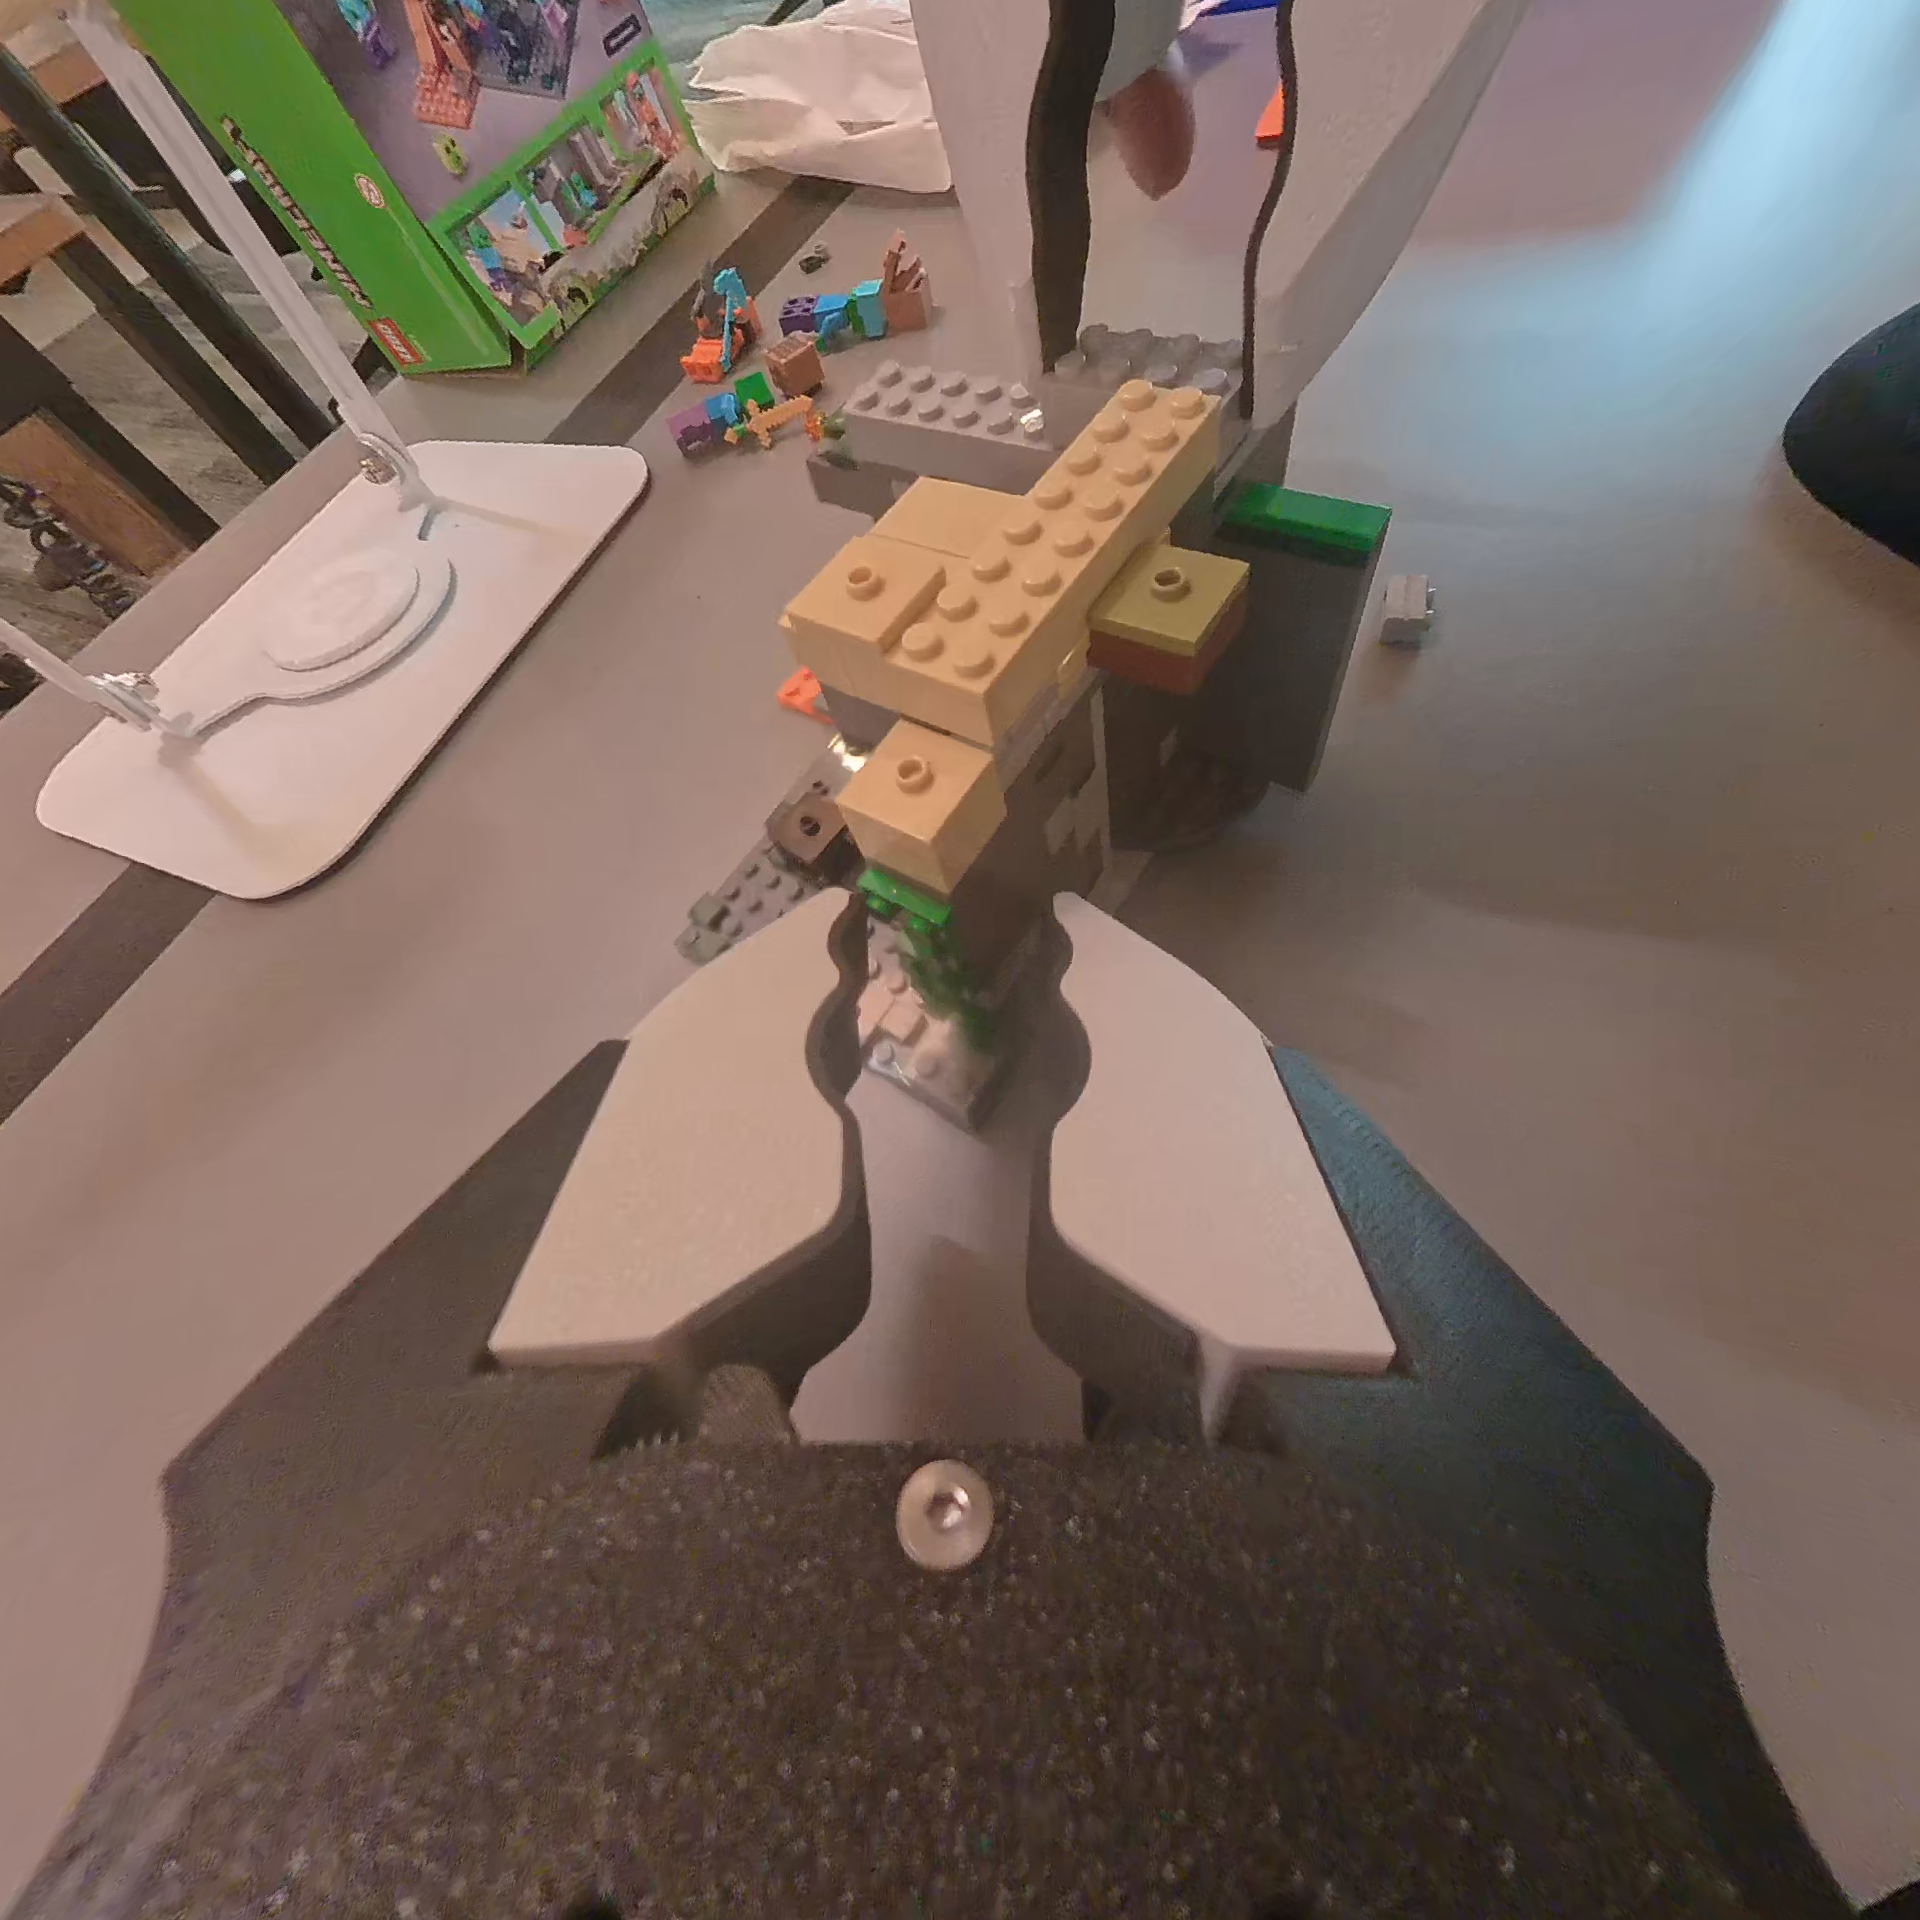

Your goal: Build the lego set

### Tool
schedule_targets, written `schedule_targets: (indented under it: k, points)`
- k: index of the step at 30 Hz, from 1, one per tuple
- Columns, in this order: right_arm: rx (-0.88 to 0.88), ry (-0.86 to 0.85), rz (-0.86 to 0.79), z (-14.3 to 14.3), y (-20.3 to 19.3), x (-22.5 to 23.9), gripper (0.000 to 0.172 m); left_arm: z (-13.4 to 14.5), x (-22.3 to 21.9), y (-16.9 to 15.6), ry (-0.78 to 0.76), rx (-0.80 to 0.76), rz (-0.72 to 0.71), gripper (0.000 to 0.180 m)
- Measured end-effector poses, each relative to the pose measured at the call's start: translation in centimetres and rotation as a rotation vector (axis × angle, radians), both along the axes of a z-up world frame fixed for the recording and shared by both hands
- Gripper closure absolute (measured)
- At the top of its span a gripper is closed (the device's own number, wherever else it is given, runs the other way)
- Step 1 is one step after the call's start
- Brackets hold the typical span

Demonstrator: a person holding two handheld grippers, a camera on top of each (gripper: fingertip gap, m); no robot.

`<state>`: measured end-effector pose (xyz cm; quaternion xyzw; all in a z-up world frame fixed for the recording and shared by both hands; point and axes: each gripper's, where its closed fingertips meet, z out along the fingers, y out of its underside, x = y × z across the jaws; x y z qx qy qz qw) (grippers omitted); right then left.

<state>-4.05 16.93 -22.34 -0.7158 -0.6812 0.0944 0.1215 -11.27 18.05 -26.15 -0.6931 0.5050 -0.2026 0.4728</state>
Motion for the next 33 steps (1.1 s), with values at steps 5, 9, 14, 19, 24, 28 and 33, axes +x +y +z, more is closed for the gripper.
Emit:
schedule_targets:
  k: [5,9,14,19,24,28,33]
  points:
    - [0.013,-0.019,0.039,-0.03,-0.05,-0.05,0.139,-0.07,0.26,-0.2,0.011,-0.001,-0.007,0.148]
    - [0.001,-0.023,0.055,-0.07,-0.02,-0.04,0.139,-0.08,0.29,-0.24,0.007,-0.004,-0.011,0.148]
    - [-0.009,-0.004,0.038,-0.04,0.02,-0.12,0.139,-0.07,0.26,-0.3,0.003,-0.007,-0.016,0.148]
    - [0.006,0.045,0.032,0.08,0.19,-0.31,0.138,-0.03,0.14,-0.38,0.003,-0.003,-0.018,0.149]
    - [-0.016,0.05,0.032,0.39,0.05,-0.57,0.129,0.07,-0.04,-0.4,0.002,0.002,-0.015,0.15]
    - [-0.049,0.028,0.008,0.33,0.22,-0.46,0.132,0.15,-0.11,-0.39,0.002,0.006,-0.013,0.151]
    - [-0.08,-0.004,-0.015,-0.07,0.22,-0.42,0.139,0.2,-0.1,-0.39,0.002,0.007,-0.013,0.151]
